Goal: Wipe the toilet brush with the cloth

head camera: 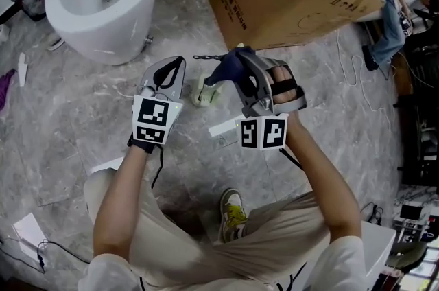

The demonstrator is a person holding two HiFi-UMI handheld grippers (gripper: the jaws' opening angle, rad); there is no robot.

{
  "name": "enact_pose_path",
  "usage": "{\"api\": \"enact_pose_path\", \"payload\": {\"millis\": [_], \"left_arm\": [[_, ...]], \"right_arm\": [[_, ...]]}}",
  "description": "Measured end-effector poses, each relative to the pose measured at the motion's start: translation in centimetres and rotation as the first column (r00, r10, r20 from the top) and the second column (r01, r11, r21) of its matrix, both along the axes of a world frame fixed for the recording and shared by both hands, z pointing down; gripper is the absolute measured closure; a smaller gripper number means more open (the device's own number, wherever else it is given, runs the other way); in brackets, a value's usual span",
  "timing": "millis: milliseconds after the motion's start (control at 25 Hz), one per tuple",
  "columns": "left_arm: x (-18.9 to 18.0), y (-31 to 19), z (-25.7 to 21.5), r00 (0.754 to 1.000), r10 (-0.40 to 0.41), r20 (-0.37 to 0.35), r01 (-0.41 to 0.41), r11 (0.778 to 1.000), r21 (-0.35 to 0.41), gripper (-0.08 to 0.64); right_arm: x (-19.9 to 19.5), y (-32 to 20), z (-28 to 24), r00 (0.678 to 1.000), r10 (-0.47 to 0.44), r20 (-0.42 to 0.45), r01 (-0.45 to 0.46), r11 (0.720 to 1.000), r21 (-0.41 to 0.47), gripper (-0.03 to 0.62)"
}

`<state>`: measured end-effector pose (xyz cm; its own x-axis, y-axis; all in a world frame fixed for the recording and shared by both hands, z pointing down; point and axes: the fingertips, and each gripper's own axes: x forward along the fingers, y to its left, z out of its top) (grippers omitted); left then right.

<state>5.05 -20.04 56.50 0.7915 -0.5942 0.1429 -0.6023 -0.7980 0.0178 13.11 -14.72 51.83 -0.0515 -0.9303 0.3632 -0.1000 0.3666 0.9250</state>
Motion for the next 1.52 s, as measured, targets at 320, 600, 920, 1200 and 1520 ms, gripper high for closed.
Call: {"api": "enact_pose_path", "payload": {"millis": [320, 600, 920, 1200, 1520], "left_arm": [[0.7, 0.0, -0.1, 1.0, 0.007, -0.005, -0.007, 1.0, 0.003, 0.558], [1.4, 0.0, 0.0, 1.0, 0.015, -0.002, -0.015, 1.0, -0.001, 0.558], [1.2, -0.2, 0.0, 1.0, 0.01, 0.001, -0.01, 1.0, 0.002, 0.558], [1.6, -0.1, 0.2, 0.999, 0.02, -0.026, -0.02, 1.0, -0.01, 0.558], [0.9, -0.2, -0.2, 1.0, 0.006, -0.024, -0.006, 1.0, -0.006, 0.558]], "right_arm": [[0.9, 0.1, 3.7, 0.991, 0.064, 0.121, -0.051, 0.993, -0.108, 0.42], [1.2, 1.0, 6.9, 0.995, 0.059, 0.08, -0.044, 0.983, -0.176, 0.42], [1.6, 2.0, 10.7, 0.998, 0.057, 0.027, -0.049, 0.965, -0.259, 0.42], [-0.5, 3.3, 10.7, 1.0, 0.003, 0.021, 0.003, 0.961, -0.276, 0.42], [-2.6, 2.1, 6.3, 0.997, -0.034, 0.07, 0.045, 0.985, -0.169, 0.421]]}}
